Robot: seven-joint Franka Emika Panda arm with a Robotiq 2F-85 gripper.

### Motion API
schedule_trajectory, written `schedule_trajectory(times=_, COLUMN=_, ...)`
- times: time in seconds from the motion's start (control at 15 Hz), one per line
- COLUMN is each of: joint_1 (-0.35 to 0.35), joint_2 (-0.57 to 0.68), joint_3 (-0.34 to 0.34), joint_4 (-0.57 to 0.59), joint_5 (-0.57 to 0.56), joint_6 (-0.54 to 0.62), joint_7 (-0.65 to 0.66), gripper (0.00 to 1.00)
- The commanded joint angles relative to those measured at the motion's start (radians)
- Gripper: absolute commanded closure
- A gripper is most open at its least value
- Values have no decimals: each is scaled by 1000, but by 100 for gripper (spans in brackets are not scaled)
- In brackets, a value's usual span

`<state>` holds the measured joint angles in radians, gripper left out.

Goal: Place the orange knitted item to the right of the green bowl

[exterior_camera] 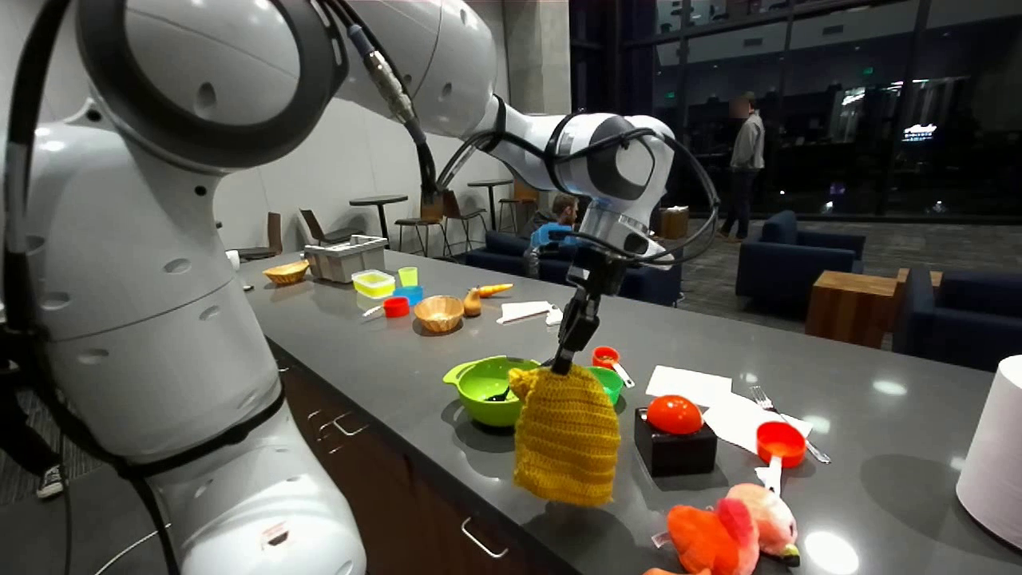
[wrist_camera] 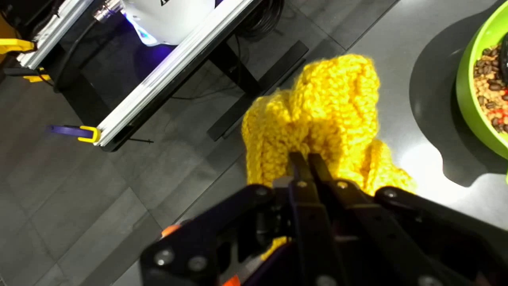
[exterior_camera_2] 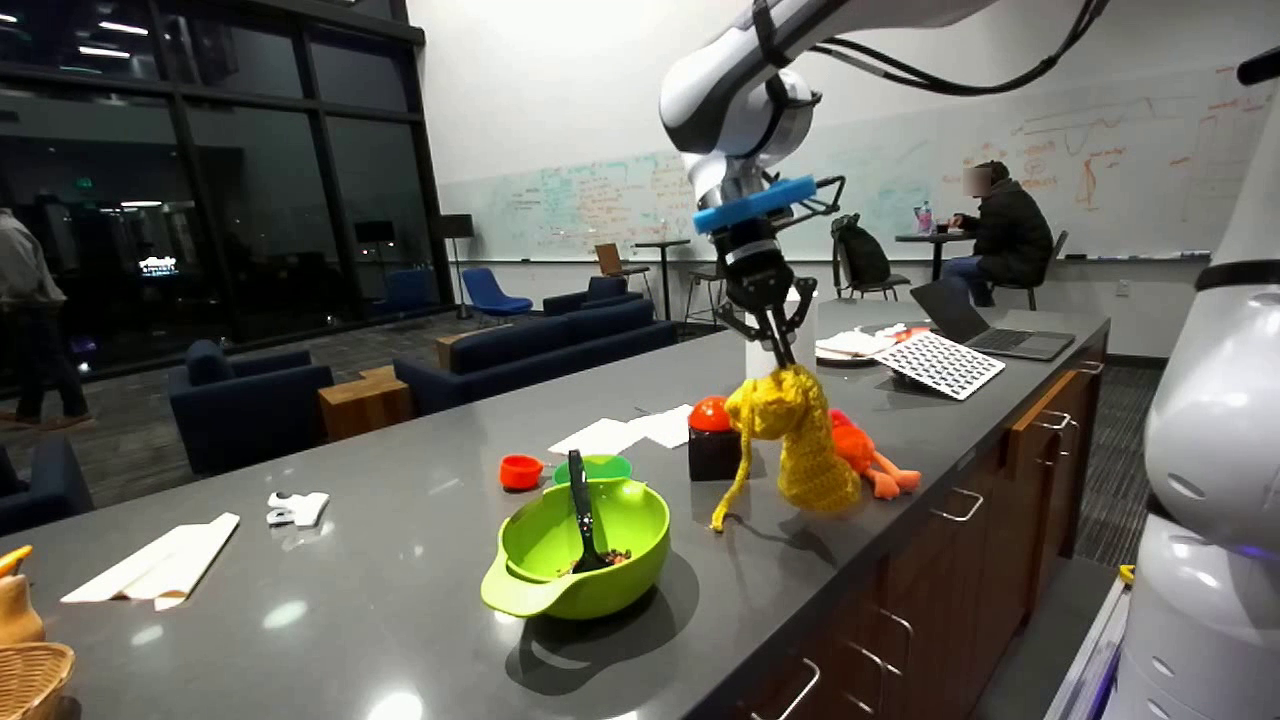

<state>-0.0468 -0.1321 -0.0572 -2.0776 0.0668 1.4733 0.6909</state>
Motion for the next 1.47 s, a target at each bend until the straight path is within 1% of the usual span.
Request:
schedule_trajectory(times=0.0, joint_1=-5, joint_2=0, joint_3=12, joint_4=-70, joint_5=52, joint_6=52, joint_7=-53, gripper=99)
schedule_trajectory(times=0.13, joint_1=4, joint_2=38, joint_3=21, joint_4=-72, joint_5=78, joint_6=85, joint_7=-92, gripper=99)
schedule_trajectory(times=0.4, joint_1=27, joint_2=138, joint_3=44, joint_4=-36, joint_5=138, joint_6=134, joint_7=-173, gripper=99)
schedule_trajectory(times=0.6, joint_1=44, joint_2=206, joint_3=55, joint_4=-7, joint_5=161, joint_6=170, joint_7=-220, gripper=99)
schedule_trajectory(times=0.67, joint_1=50, joint_2=225, joint_3=58, joint_4=3, joint_5=163, joint_6=183, joint_7=-232, gripper=80)
schedule_trajectory(times=0.73, joint_1=55, joint_2=243, joint_3=62, joint_4=14, joint_5=160, joint_6=194, joint_7=-244, gripper=69)
schedule_trajectory(times=0.93, joint_1=71, joint_2=269, joint_3=66, joint_4=43, joint_5=139, joint_6=216, joint_7=-256, gripper=53)
schedule_trajectory(times=1.0, joint_1=77, joint_2=259, joint_3=65, joint_4=43, joint_5=126, joint_6=228, joint_7=-239, gripper=45)
schedule_trajectory(times=1.2, joint_1=86, joint_2=204, joint_3=58, joint_4=17, joint_5=105, joint_6=280, joint_7=-157, gripper=26)
schedule_trajectory(times=1.4, joint_1=79, joint_2=157, joint_3=50, joint_4=-17, joint_5=104, joint_6=337, joint_7=-22, gripper=4)
